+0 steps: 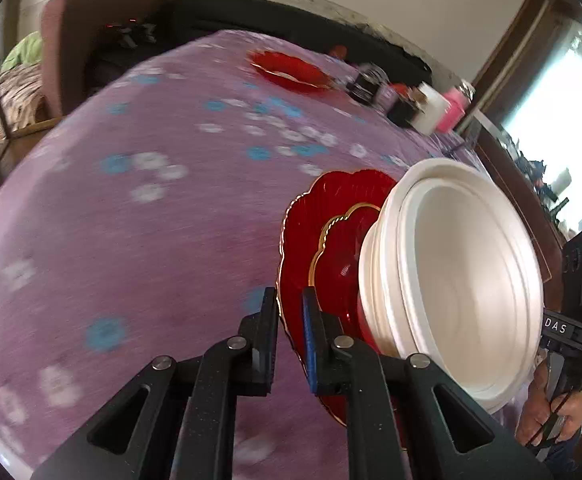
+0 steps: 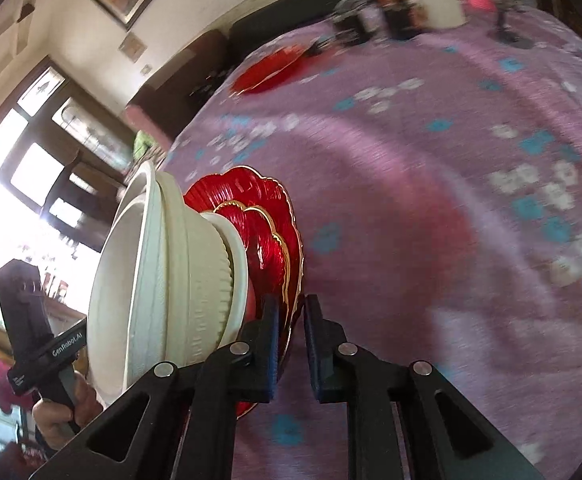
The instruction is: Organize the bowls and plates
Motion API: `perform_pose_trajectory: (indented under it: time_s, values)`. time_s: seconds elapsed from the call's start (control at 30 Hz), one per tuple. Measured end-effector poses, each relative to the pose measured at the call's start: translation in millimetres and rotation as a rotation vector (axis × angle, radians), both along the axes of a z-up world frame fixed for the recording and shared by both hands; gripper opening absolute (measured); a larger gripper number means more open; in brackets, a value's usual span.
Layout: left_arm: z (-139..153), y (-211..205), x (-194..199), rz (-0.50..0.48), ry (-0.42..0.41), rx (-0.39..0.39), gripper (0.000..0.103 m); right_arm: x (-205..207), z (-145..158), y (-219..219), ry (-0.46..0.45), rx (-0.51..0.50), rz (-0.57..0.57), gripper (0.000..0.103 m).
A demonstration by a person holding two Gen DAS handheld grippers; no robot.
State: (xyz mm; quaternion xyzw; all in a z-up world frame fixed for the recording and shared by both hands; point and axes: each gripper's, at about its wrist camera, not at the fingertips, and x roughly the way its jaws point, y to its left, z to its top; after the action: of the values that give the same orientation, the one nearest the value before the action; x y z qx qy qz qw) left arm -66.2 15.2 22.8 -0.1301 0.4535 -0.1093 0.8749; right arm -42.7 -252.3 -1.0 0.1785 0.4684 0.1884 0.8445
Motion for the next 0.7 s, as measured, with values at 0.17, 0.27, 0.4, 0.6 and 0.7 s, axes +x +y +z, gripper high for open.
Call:
perform_pose_trajectory:
  time_s: [0.17, 0.27, 0.4, 0.6, 0.7]
  values:
    - [-2.3, -61.6, 31.9, -0.058, 0.004, 0.064, 0.010, 12.3, 7.5, -48.8, -0.027, -0.028, -0.121, 0.012]
    - [-2.0, -83.4, 47.0, -0.074, 0.006, 0.068, 0.010, 15.6, 5.1, -73.8, -0.022, -0.018, -0.178, 0.012]
    - [-2.3, -92.9, 51.0, -0.067, -0.007, 0.078, 0.012, 16.1, -7.1, -92.6, -0.007, 0.033, -0.193, 0.012]
    - [-9.0, -82.7, 45.6, -0.073, 0.015, 0.007, 0.019, 7.3, -1.8, -100.5, -0.026, 0.049, -0.176, 0.017]
    - [-7.6, -78.9, 35.5, -0.075, -0.003, 0.013, 0.023, -3.1, 4.4, -109.3, -0.054, 0.040, -0.203, 0.028]
